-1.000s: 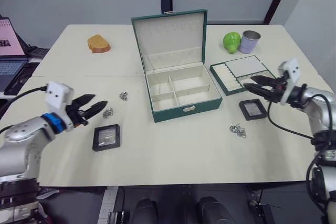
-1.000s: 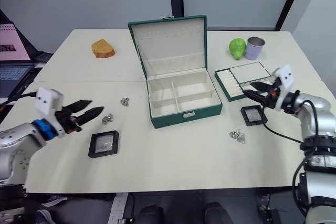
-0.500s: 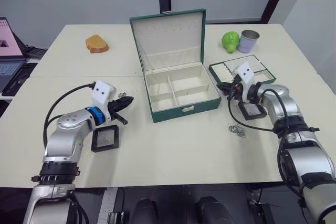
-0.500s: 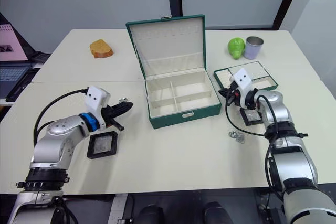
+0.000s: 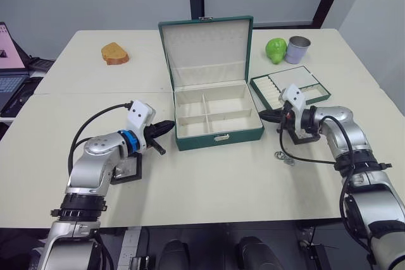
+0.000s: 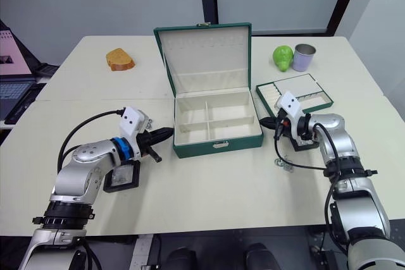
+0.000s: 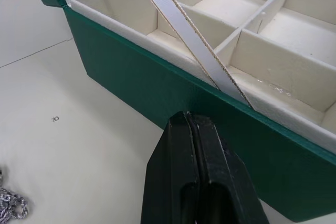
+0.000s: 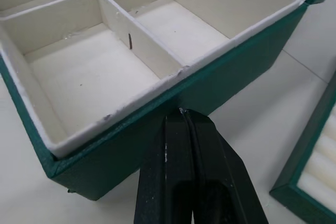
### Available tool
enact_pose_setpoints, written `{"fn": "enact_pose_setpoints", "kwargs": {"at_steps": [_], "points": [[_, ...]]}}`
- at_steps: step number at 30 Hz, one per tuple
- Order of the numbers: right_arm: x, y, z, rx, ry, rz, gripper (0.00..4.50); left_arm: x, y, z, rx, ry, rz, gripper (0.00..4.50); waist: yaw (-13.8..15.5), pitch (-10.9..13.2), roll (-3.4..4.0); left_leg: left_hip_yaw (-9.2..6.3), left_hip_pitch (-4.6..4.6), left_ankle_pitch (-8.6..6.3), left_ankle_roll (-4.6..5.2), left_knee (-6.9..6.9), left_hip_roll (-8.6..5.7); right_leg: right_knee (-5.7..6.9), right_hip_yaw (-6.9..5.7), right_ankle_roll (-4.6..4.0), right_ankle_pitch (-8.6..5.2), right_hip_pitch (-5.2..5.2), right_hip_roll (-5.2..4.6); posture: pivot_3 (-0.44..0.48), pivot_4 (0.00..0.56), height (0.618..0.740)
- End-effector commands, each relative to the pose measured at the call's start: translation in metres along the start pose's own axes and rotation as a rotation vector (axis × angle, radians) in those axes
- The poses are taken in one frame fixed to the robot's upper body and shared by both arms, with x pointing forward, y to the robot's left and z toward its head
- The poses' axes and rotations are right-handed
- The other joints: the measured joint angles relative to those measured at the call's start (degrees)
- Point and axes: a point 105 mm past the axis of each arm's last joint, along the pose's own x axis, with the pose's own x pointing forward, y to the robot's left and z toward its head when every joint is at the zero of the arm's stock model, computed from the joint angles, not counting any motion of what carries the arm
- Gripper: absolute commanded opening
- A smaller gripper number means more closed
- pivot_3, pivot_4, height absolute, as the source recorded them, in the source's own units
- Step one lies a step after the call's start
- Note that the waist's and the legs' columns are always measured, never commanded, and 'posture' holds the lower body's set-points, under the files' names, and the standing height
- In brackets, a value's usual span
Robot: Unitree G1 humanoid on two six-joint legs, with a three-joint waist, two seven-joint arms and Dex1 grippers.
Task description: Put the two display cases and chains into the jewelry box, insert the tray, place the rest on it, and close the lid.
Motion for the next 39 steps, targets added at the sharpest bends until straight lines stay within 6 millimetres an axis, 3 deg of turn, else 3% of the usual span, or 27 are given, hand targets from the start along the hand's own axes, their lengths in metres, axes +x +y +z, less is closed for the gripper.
{"fn": "enact_pose_setpoints", "kwargs": {"at_steps": [1, 9, 25, 26, 28, 34, 39], "points": [[0.01, 0.024, 0.019, -0.029, -0.056, 0.108, 0.02, 0.007, -0.01, 0.008, 0.035, -0.023, -0.058, 0.0, 0.01, 0.0, 0.0, 0.0, 0.0, 0.0, 0.0, 0.0, 0.0, 0.0, 0.0, 0.0, 0.0, 0.0, 0.0, 0.0, 0.15, 0.74], [0.009, 0.031, 0.017, -0.002, -0.053, 0.101, 0.02, 0.006, -0.006, 0.007, 0.045, -0.012, -0.058, 0.0, -0.02, 0.0, 0.0, -0.03, 0.02, 0.0, 0.0, 0.0, -0.02, -0.01, 0.0, 0.0, 0.0, 0.01, 0.01, 0.0, 0.15, 0.74], [0.003, 0.018, 0.015, 0.002, -0.049, 0.04, 0.02, -0.003, -0.001, 0.004, 0.03, -0.015, -0.032, 0.0, -0.02, 0.0, 0.0, -0.03, 0.03, 0.0, 0.0, -0.01, -0.01, -0.02, 0.01, 0.0, 0.0, 0.01, 0.02, 0.0, 0.15, 0.74], [-0.002, 0.015, 0.017, 0.01, -0.057, 0.027, 0.0, -0.006, 0.004, 0.007, 0.031, -0.027, -0.009, 0.18, -0.02, 0.0, 0.0, -0.03, 0.03, 0.0, 0.0, -0.01, -0.01, -0.02, 0.01, 0.0, 0.0, 0.01, 0.02, 0.0, 0.15, 0.74], [-0.012, 0.01, 0.022, 0.029, -0.085, 0.015, 0.43, -0.013, 0.013, 0.013, 0.027, -0.047, 0.02, 0.59, -0.02, 0.01, -0.01, -0.03, 0.01, 0.0, 0.0, -0.01, -0.01, -0.02, 0.01, 0.0, 0.0, -0.01, 0.02, 0.0, 0.15, 0.74], [-0.067, -0.004, 0.021, 0.053, -0.104, -0.034, 1.83, -0.057, 0.031, 0.032, 0.021, -0.06, 0.043, 2.45, 0.07, 0.02, -0.02, -0.03, -0.07, 0.0, 0.0, -0.05, -0.02, -0.1, 0.0, 0.0, 0.0, -0.04, 0.01, 0.0, 0.15, 0.74], [-0.117, -0.013, 0.002, 0.086, -0.054, -0.093, 3.15, -0.105, 0.045, 0.02, 0.008, 0.037, 0.1, 4.01, 0.08, 0.02, -0.03, 0.02, -0.02, -0.01, 0.01, -0.12, -0.02, -0.22, 0.04, 0.0, 0.0, -0.01, -0.01, 0.0, 0.15, 0.74]]}}
